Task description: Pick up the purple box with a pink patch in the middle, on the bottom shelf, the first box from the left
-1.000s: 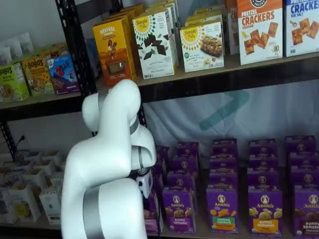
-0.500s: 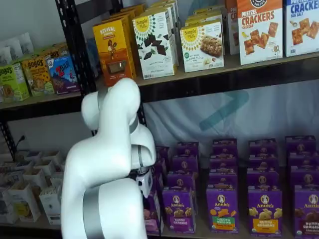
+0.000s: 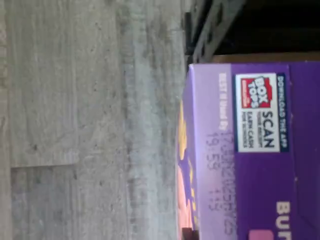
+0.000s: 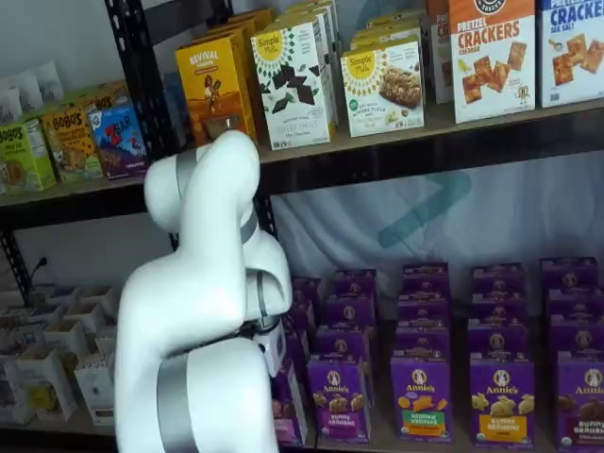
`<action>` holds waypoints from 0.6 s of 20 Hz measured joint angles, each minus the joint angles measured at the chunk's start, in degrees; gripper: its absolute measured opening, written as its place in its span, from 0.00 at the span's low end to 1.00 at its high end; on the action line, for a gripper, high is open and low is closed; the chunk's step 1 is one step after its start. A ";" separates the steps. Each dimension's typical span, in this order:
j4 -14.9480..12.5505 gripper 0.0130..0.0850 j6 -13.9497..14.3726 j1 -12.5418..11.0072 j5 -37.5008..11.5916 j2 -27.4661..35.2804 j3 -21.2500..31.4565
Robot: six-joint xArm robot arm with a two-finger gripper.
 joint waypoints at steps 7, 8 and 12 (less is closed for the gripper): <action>-0.54 0.22 -0.22 -0.66 -1.51 -6.98 9.00; -0.52 0.22 -0.26 -0.68 -1.20 -7.98 10.10; 0.41 0.22 -1.08 -0.64 -0.51 -11.70 14.13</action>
